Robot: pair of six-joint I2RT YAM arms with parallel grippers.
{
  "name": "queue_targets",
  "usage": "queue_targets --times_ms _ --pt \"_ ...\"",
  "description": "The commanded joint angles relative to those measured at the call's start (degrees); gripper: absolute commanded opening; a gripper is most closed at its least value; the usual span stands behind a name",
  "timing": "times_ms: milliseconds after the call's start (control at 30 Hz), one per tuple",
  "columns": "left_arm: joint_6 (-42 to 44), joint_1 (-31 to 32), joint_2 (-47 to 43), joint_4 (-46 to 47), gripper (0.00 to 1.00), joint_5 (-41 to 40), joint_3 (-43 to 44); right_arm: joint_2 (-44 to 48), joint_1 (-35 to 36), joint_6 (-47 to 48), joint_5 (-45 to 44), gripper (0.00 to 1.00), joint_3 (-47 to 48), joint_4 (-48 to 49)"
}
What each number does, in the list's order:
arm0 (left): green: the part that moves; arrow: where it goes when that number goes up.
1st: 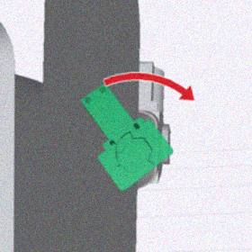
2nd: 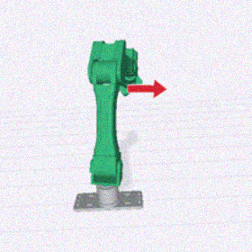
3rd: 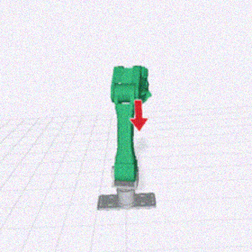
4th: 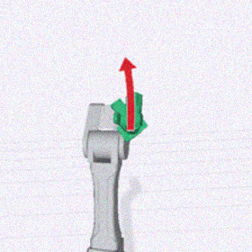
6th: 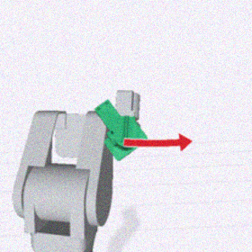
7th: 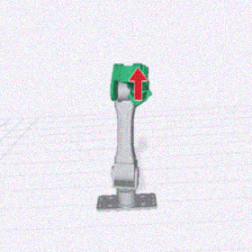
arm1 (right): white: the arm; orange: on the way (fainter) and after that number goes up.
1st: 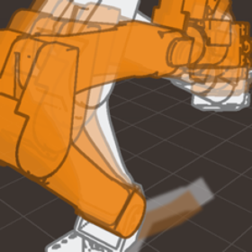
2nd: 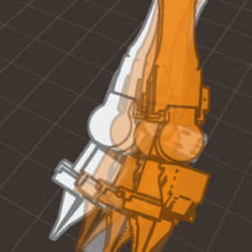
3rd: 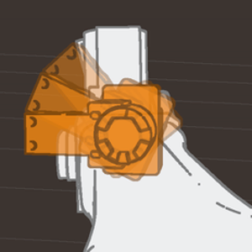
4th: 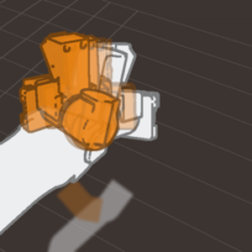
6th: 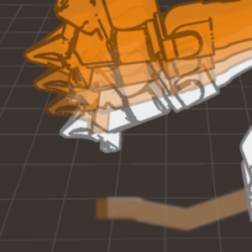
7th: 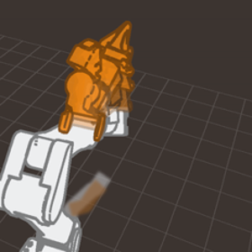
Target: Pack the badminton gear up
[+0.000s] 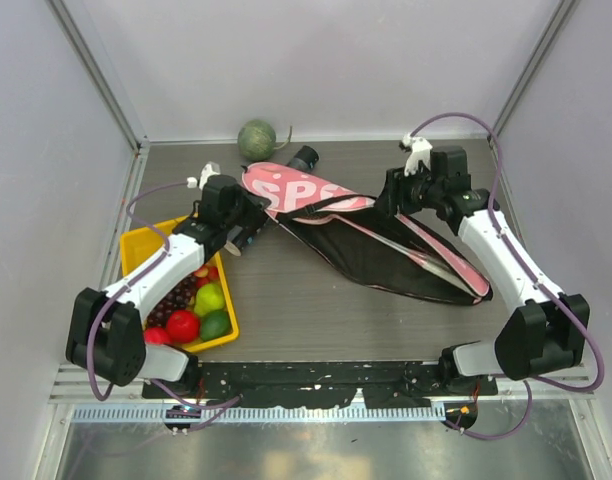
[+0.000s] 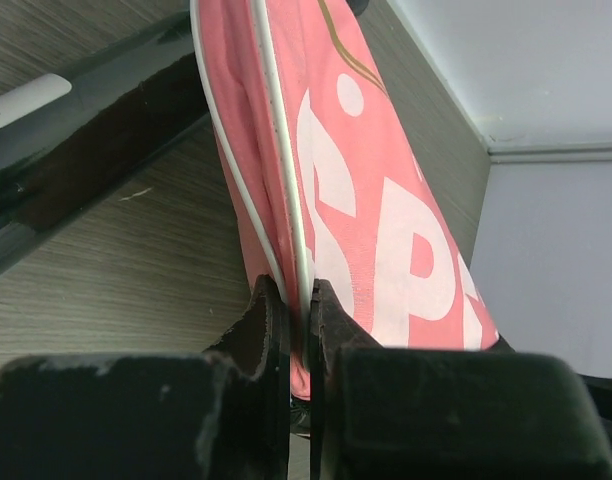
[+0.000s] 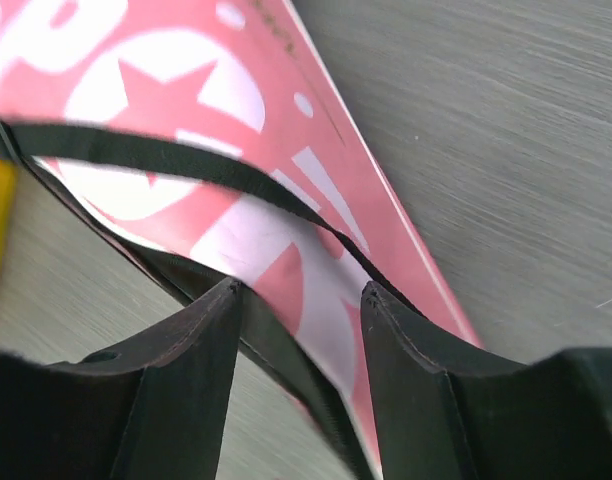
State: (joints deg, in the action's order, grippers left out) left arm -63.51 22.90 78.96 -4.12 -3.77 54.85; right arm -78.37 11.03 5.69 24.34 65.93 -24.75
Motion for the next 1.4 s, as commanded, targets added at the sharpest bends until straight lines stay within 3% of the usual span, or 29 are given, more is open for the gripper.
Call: queue_targets --times_ms 0,133,200,367,533,700,867,1000,1367 --pt "0.2 1.5 -3.3 -0.6 0.0 -1.0 1.2 3.0 1.2 -27.8 -8.9 0.56 7.2 1.7" --pt "-0.7 2.2 -4.9 -2.2 0.0 -2.7 1.1 6.8 10.1 -29.2 -21.2 0.64 7.3 2.0" --pt "-1.0 2.5 -5.9 -2.7 0.0 -3.4 1.0 7.1 13.4 -30.7 -20.0 0.64 6.4 4.1" --pt "-3.4 3.5 -7.8 -6.5 0.0 -4.4 2.2 6.2 23.1 -31.4 -20.6 0.48 1.9 14.0" --pt "-3.6 4.0 -9.7 -9.9 0.0 -5.4 3.1 3.1 31.7 -27.9 -22.1 0.47 0.7 19.1" --pt "-4.0 4.0 -11.7 -13.5 0.0 -4.4 3.9 -0.7 36.3 -24.4 -24.2 0.4 -1.9 23.9" --pt "-5.9 4.0 -14.2 -10.4 0.0 -2.5 1.8 -5.3 40.1 -24.7 -26.1 0.35 -1.8 28.6" --pt "-6.6 4.0 -14.8 -9.7 0.0 -1.6 1.4 -8.6 41.9 -25.5 -26.6 0.35 -2.0 31.6" --pt "-11.2 4.0 -15.1 -9.4 0.0 -1.1 0.0 -10.1 45.7 -31.4 -38.7 0.4 -4.1 37.3"
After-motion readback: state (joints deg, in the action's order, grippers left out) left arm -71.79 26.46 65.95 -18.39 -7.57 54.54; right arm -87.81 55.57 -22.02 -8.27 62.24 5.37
